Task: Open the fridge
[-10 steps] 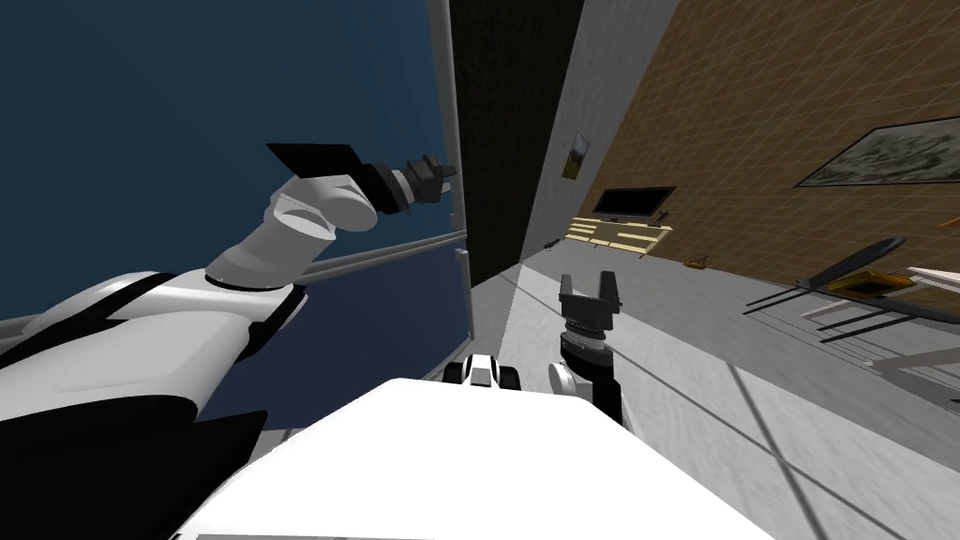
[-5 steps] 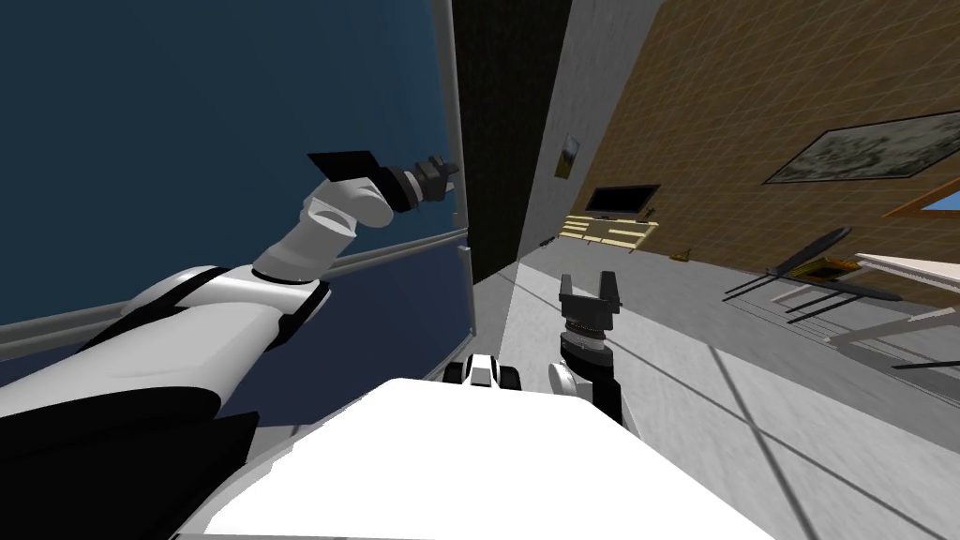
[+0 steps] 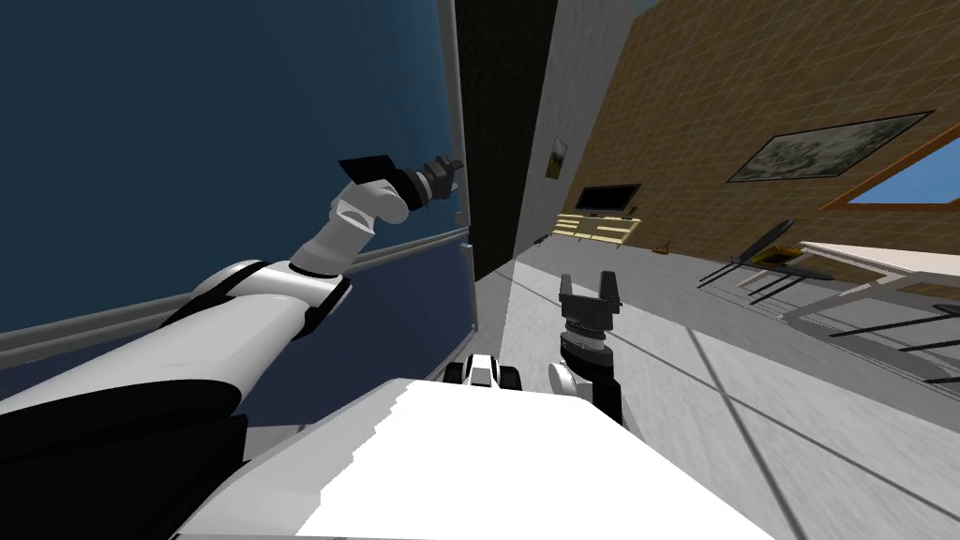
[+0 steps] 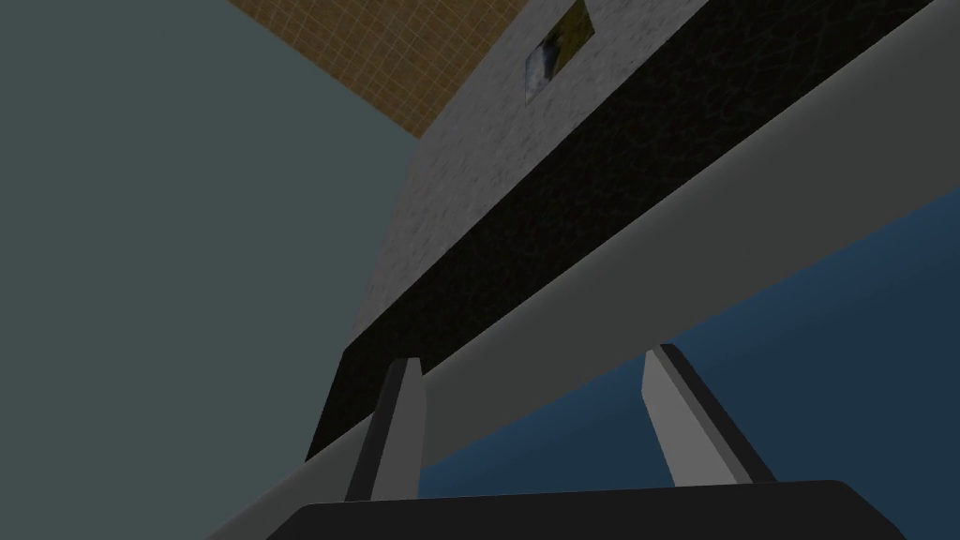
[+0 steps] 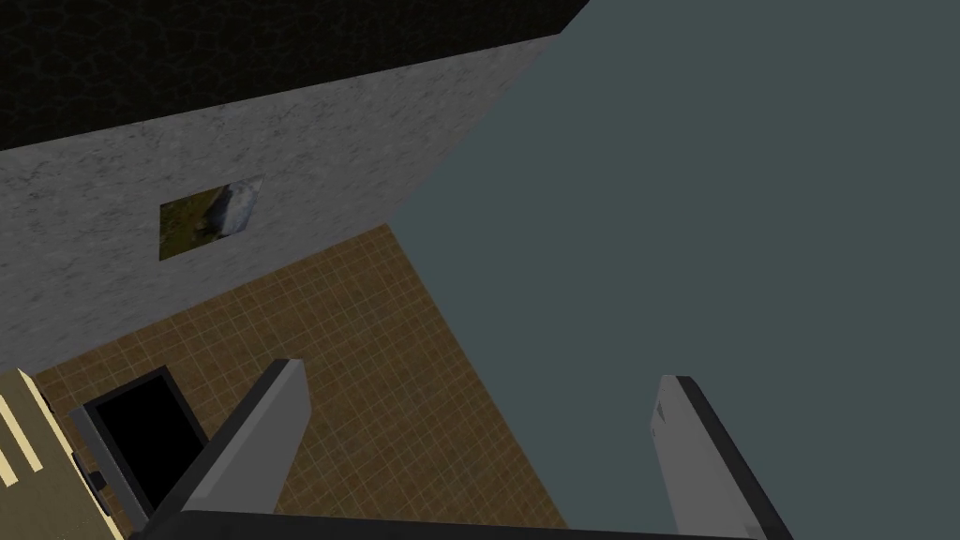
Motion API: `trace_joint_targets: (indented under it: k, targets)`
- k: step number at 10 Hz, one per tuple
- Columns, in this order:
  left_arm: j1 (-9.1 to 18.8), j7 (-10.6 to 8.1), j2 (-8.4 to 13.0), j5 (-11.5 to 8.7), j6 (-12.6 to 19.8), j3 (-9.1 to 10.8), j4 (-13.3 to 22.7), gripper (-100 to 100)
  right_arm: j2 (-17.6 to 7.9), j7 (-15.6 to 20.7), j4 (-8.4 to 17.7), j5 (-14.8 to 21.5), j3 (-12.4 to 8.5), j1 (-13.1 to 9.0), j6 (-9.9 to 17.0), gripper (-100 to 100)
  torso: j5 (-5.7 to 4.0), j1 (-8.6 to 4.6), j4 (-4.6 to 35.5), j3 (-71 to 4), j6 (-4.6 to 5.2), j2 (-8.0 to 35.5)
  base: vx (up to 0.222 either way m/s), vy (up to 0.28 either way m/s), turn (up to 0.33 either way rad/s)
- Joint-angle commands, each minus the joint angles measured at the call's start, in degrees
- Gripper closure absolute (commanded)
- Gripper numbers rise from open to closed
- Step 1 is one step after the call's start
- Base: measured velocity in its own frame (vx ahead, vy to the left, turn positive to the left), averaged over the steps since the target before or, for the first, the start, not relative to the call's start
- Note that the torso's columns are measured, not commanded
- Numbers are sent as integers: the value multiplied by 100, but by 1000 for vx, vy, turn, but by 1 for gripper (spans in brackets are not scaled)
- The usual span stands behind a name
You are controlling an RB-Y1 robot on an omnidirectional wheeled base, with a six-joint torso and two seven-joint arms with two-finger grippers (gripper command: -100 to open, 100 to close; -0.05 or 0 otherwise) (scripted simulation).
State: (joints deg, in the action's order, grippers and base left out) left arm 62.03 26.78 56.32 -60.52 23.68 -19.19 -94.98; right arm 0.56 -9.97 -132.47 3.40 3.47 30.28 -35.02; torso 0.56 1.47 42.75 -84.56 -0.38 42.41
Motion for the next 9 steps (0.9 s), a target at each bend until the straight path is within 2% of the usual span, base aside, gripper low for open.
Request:
trace_joint_targets:
  k: [1,2,3,5,6,7,8,9]
  targets:
    - [329,-26,-332,321,-111,-237,377,100,0,0,0,0,0,0,0,0,-6,0,9,-11,4,-4,-144,91,-227]
    - [493,-26,-467,321,-111,-237,597,100,-1,0,1,0,-1,-3,1,0,-8,-8,-23,5,64,12,-179,164,-195]
    - [667,-26,-628,321,-111,-237,837,100,-1,0,0,0,-1,-2,1,0,-11,-2,-21,6,49,7,-95,127,-55]
    - [669,-26,-628,321,-111,-237,1017,100,0,0,0,0,0,0,0,0,1,-4,-13,5,8,-1,-1,23,1]
    - [884,-31,-938,630,-215,-519,1249,100,0,0,0,0,0,1,0,0,5,-8,-16,10,8,3,-106,89,-237]
    - [1067,-31,-1082,630,-215,-519,1503,100,-1,0,1,0,-1,-3,1,0,-9,-29,-42,12,72,9,-234,136,-199]
    - [1197,-31,-1248,630,-215,-519,1659,100,-1,0,0,0,0,-3,1,0,-12,-34,-42,18,51,17,-157,79,-52]
    - [1197,-31,-1248,630,-215,-519,1828,100,0,0,0,0,0,-1,0,0,-20,-25,-16,8,20,9,-31,43,13]
